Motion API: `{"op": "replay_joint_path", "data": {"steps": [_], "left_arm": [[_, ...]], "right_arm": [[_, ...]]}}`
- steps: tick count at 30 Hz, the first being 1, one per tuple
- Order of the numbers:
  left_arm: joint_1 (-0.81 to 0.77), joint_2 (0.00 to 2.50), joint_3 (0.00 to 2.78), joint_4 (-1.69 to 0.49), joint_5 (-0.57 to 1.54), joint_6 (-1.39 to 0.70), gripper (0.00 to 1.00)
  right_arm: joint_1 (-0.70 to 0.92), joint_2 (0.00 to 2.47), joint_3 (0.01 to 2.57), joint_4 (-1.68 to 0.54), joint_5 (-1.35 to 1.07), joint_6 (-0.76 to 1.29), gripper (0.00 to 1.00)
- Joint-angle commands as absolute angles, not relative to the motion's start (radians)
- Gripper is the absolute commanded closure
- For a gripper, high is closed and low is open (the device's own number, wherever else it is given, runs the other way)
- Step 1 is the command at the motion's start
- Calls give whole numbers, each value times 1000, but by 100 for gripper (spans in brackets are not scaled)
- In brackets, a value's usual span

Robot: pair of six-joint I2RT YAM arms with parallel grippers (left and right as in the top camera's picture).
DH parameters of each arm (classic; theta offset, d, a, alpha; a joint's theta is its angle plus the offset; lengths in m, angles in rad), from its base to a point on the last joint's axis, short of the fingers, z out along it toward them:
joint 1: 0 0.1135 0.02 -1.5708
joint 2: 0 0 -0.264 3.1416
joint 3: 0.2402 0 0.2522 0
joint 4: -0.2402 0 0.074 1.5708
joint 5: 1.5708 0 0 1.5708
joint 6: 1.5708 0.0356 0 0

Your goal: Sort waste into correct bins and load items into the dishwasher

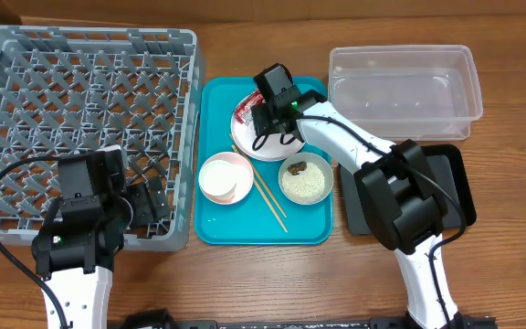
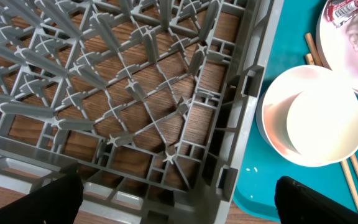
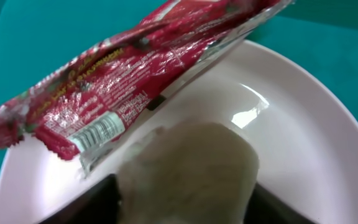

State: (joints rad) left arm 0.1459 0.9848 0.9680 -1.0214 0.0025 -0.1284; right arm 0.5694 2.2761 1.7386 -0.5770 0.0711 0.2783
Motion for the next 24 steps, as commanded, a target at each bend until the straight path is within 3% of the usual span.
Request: {"op": "replay_joint_path", "data": {"steps": [1, 3, 10, 18, 24], "left_arm": [[152, 987, 992, -1021, -3, -135, 0], [152, 987, 992, -1021, -3, -135, 0], [152, 987, 992, -1021, -4, -135, 0], [152, 987, 992, -1019, -4, -135, 0], [152, 987, 992, -1016, -3, -136, 0]], "right_arm": [[567, 2270, 1765, -580, 89, 297, 58], [566, 2251, 1765, -597, 89, 297, 70], [534, 2083, 1769, -638, 90, 296, 84], [403, 1889, 1769, -766, 168, 297, 85], [301, 1882, 1765, -870, 194, 334, 84]]}}
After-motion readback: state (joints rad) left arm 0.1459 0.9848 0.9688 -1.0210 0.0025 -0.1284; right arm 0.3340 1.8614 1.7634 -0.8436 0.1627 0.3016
